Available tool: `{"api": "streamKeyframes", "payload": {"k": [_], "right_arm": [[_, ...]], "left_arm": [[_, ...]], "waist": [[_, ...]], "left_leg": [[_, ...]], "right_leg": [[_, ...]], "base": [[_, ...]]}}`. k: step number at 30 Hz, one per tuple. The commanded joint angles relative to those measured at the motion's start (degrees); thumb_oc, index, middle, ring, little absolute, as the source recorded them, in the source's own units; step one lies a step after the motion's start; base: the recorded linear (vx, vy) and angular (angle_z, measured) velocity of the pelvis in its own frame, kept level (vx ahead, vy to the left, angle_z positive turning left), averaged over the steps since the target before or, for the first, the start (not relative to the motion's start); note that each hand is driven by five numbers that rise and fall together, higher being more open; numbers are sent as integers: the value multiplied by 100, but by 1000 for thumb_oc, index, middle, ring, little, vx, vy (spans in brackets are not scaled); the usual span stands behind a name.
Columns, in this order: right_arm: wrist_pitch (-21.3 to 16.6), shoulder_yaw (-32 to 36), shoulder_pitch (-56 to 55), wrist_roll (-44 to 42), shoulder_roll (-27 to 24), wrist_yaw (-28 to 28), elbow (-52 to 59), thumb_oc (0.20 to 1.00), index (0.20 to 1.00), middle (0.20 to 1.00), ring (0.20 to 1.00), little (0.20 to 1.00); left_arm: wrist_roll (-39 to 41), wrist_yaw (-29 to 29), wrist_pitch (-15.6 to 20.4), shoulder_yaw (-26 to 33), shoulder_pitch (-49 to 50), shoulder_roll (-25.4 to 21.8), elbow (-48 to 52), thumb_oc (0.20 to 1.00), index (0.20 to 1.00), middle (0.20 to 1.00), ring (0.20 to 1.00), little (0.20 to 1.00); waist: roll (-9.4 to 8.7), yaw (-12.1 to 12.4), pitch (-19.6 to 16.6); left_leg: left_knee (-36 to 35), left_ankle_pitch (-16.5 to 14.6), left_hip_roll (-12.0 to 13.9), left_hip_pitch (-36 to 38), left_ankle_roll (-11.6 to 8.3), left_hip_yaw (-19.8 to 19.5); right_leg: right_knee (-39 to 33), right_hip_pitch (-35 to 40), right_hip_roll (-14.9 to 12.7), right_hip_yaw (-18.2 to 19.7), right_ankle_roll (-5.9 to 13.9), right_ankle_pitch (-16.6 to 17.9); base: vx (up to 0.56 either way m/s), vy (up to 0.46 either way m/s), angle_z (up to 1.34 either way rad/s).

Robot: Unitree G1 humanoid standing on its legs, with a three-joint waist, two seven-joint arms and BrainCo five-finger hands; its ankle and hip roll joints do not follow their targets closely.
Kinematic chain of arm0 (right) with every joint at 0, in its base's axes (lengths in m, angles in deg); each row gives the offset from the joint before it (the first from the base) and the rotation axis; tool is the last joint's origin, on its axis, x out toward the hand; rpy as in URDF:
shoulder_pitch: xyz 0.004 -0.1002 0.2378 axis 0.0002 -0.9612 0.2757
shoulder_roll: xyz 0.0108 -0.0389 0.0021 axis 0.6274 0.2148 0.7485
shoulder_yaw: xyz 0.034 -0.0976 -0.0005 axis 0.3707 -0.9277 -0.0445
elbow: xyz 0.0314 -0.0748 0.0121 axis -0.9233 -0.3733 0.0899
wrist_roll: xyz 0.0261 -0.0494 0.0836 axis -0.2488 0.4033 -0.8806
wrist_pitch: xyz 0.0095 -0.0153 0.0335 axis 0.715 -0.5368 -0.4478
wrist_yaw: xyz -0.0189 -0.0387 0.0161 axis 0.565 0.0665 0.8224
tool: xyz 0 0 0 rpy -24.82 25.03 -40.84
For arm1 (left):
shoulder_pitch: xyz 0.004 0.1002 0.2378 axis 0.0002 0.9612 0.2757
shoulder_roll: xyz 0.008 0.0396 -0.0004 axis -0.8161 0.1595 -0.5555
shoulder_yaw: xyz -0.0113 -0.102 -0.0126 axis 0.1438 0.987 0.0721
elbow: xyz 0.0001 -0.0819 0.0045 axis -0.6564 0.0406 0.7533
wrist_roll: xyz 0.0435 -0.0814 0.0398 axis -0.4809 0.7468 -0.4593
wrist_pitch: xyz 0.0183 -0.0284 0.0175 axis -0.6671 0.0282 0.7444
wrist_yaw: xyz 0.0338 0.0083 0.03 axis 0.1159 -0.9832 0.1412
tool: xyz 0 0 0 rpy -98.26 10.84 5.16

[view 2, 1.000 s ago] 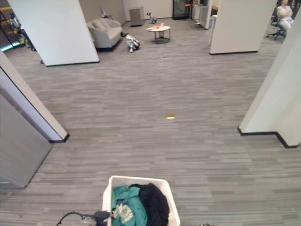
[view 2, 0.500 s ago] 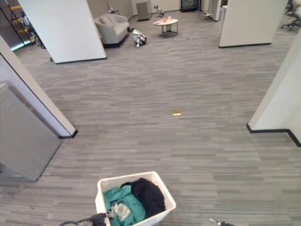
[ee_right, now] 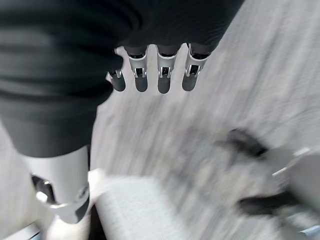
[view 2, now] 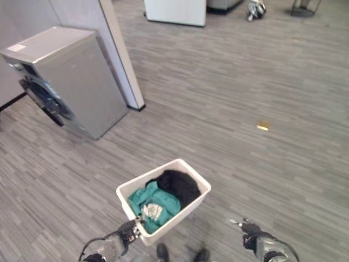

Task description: Grab the laundry basket,head to the washer,open it,put in the laundry and shut it.

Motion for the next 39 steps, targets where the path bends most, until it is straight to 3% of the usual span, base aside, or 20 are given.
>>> {"api": "streamKeyframes", "payload": {"k": [1, 3, 4, 5, 6, 7, 9, 11, 15, 16, 18, 20, 29, 30, 33, 34, 35, 37, 38, 39], "right_arm": [[-31, -147, -196, 38, 101, 33, -108, 1000, 1000, 1000, 1000, 1000], [-38, -228, -108, -2, 270, 37, 40, 1000, 1000, 1000, 1000, 1000], [-37, -228, -109, -2, 273, 35, 42, 1000, 1000, 1000, 1000, 1000], [-21, -239, -79, 0, 316, 41, 103, 1000, 1000, 1000, 1000, 1000], [-25, -256, -66, -16, 321, 26, 120, 1000, 1000, 1000, 1000, 1000], [-23, -247, -85, -67, 329, 30, 71, 1000, 1000, 1000, 1000, 1000], [13, -282, -114, -165, 281, 45, 157, 1000, 1000, 1000, 1000, 1000], [77, -278, -180, -309, 281, 65, 92, 1000, 1000, 1000, 1000, 1000], [85, -278, -168, -316, 279, 56, 36, 1000, 1000, 1000, 1000, 1000], [48, -294, -198, -267, 249, 59, 66, 1000, 1000, 1000, 1000, 1000], [61, -296, -225, -211, 210, 97, 89, 1000, 1000, 1000, 1000, 1000], [91, -306, -297, -151, 178, 183, 39, 1000, 1000, 1000, 1000, 1000], [-16, -459, -252, 292, -70, 209, 245, 1000, 1000, 1000, 1000, 1000], [-35, -461, -271, 316, -101, 187, 328, 1000, 1000, 1000, 1000, 1000], [-81, -408, -398, 353, -246, 113, 728, 1000, 1000, 1000, 1000, 1000], [-80, -407, -397, 353, -246, 113, 730, 1000, 1000, 1000, 1000, 1000], [-97, -326, -442, 273, -324, 29, 920, 1000, 1000, 1000, 1000, 1000], [-108, -320, -447, 274, -349, -23, 1129, 1000, 1000, 1000, 1000, 1000], [-114, -336, -485, 297, -357, -43, 1259, 1000, 1000, 1000, 1000, 1000], [-112, -336, -488, 298, -359, -44, 1262, 1000, 1000, 1000, 1000, 1000]], "left_arm": [[-47, 333, 465, 297, -319, -60, 367, 200, 200, 200, 200, 200], [-126, 305, 428, 275, -278, -131, 379, 200, 200, 200, 200, 200], [-126, 305, 427, 274, -278, -134, 379, 200, 200, 200, 200, 200], [-156, 294, 417, 248, -308, -161, 356, 200, 200, 200, 200, 200], [-178, 288, 418, 186, -342, -173, 329, 200, 200, 200, 200, 200], [-199, 283, 424, 149, -359, -173, 295, 200, 200, 200, 200, 200], [-253, 280, 425, 42, -413, -191, 228, 200, 200, 200, 200, 200], [-265, 258, 426, 40, -500, -203, 180, 200, 200, 200, 200, 200], [-248, 254, 412, 50, -543, -218, 159, 200, 200, 200, 200, 200], [-259, 289, 462, 112, -537, -246, 289, 200, 200, 200, 200, 200], [-246, 293, 497, 178, -504, -249, 346, 200, 200, 200, 200, 200], [-200, 304, 514, 229, -461, -247, 382, 200, 200, 200, 200, 200], [47, 329, 543, 421, -340, -207, 520, 200, 200, 200, 200, 200], [112, 328, 547, 447, -352, -188, 498, 200, 200, 200, 200, 200], [324, 260, 605, 478, -425, -118, 594, 200, 200, 200, 200, 200], [325, 261, 605, 478, -429, -118, 591, 200, 200, 200, 200, 200], [344, 253, 608, 463, -561, -69, 494, 200, 200, 200, 200, 200], [334, 223, 631, 460, -591, -52, 468, 200, 200, 200, 200, 200], [337, 206, 646, 447, -593, -36, 460, 200, 200, 200, 200, 200], [337, 206, 647, 447, -591, -35, 460, 200, 200, 200, 200, 200]], "waist": [[-276, 213, -304], [-327, 380, -390], [-329, 371, -385], [-316, 383, -394], [-296, 347, -369], [-294, 301, -384], [-242, 63, -420], [-182, -159, -363], [-207, -263, -260], [-277, -363, -128], [-351, -412, -42], [-396, -405, -71], [-426, -375, -244], [-448, -403, -230], [-551, -587, -134], [-547, -585, -136], [-566, -626, -48], [-509, -605, -55], [-433, -624, -79], [-434, -627, -82]], "left_leg": [[-89, 205, -319, -256, -120, -68], [-164, 109, -523, -48, 2, -267], [-175, 110, -534, -37, 10, -276], [-254, 100, -650, 68, 77, -478], [-238, 124, -679, 80, 96, -630], [-257, 134, -707, 103, 106, -765], [-261, 315, -703, 95, 142, -1062], [-354, 346, -695, 263, 111, -1537], [-381, 338, -753, 423, 99, -1744], [-309, 196, -855, 604, 123, -1960], [-224, 61, -905, 726, 149, -2104], [-175, -46, -919, 770, 123, -2159], [210, -295, -684, 653, -137, -2151], [464, -300, -646, 567, -217, -2040], [1215, -213, -250, 120, -375, -930], [1251, -230, -242, 97, -377, -929], [1148, -303, -104, -203, -326, -334], [834, -138, -239, -496, -267, -451], [474, 136, -177, -649, -366, -426], [455, 148, -182, -642, -366, -429]], "right_leg": [[-391, 777, -483, 650, 754, 626], [-75, 873, -766, 611, 946, 962], [-64, 880, -777, 605, 960, 963], [340, 843, -957, 647, 1027, 1168], [586, 769, -946, 886, 1012, 1229], [651, 712, -856, 1161, 982, 1182], [694, 287, -246, 2108, 697, 1030], [433, -223, 45, 2543, 604, 947], [218, -477, 194, 2749, 652, 1162], [-55, -689, 340, 3062, 717, 1444], [-112, -850, 357, 3211, 778, 1697], [-298, -691, 328, 3186, 764, 1606], [-416, -245, 476, 2856, 529, 1070], [-459, -197, 475, 2801, 505, 1052], [-597, -5, 306, 2449, 486, 992], [-598, -12, 311, 2448, 483, 995], [-691, 135, 226, 2283, 495, 933], [-733, 205, 262, 2272, 487, 894], [-763, 285, 349, 2321, 516, 783], [-763, 284, 347, 2319, 516, 781]], "base": [[179, 395, -3], [147, 325, -13], [110, 314, 29], [57, 215, 68], [76, 240, 91], [-12, 111, 90], [38, 79, 115], [155, 43, 159], [110, -8, 78], [175, -38, 17], [186, -67, 29], [124, -95, 40], [117, -144, 27], [67, -121, 19], [42, -89, 25], [19, -31, 92], [58, 10, 103], [143, 40, 71], [150, 43, 32], [227, 109, 45]]}}
